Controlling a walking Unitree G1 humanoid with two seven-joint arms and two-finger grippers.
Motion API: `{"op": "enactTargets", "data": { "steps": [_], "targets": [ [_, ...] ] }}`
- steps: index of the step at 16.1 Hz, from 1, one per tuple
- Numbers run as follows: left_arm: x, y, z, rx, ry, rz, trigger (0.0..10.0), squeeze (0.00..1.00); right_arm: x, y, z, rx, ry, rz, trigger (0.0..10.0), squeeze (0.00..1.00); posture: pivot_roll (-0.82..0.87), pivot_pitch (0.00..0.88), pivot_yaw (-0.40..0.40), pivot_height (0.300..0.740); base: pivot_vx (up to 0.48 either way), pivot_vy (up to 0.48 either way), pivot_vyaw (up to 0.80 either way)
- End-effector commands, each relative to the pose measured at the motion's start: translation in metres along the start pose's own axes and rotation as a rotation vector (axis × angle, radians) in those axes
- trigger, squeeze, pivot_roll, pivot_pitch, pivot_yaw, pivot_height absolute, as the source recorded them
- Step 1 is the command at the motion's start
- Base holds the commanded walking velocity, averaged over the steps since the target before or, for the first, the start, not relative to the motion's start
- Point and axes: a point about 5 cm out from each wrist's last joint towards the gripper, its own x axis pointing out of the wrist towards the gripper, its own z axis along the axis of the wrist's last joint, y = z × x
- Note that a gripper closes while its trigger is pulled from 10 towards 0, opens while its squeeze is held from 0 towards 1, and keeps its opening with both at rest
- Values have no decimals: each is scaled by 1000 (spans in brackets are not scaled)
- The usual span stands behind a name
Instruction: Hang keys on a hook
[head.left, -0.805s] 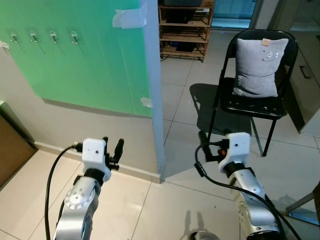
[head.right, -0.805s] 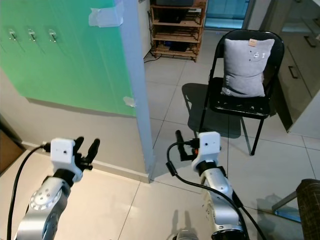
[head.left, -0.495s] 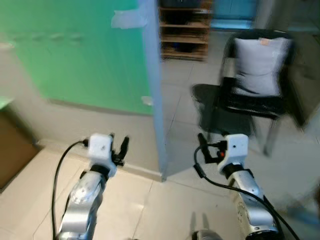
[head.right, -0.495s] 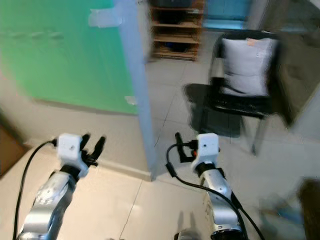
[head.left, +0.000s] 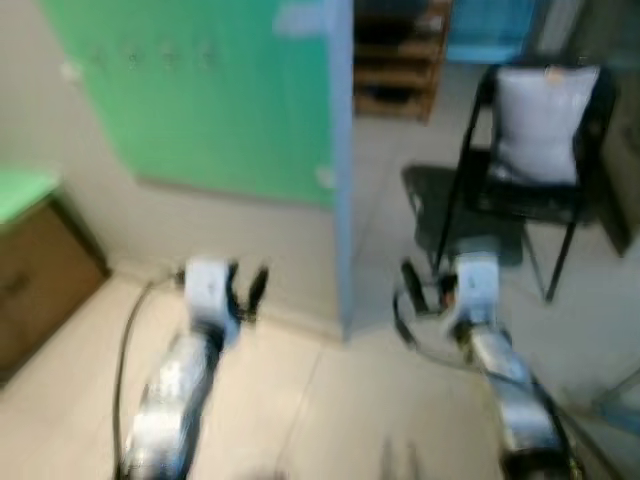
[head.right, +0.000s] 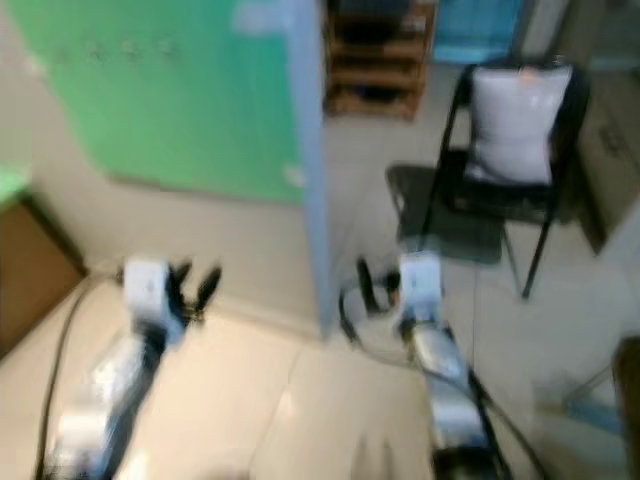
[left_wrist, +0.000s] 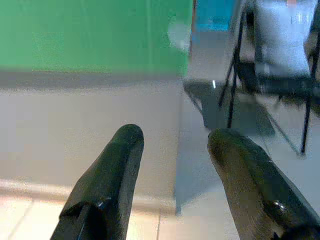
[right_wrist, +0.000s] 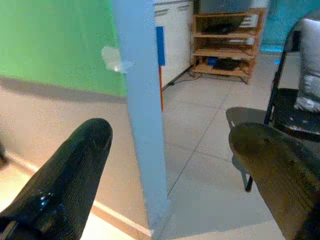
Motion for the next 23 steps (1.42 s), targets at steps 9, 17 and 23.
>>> {"op": "enactTargets", "data": {
  "steps": [9,17,23],
  "targets": [
    [11,11,9,86,-8,27,10000,0,-5,0,-9,-6,42,-12,10000,0,-240,0,118,740,0,306,-143],
    [13,13,8,36,-2,5,10000,0,-9,-4,-17,13,65,-48,10000,0,-242,0,123,740,0,470,0],
    [15,15,7,9,8,-3,10000,0,-12,-7,-21,25,72,-67,10000,0,-248,0,128,740,0,480,0]
  ]
}}
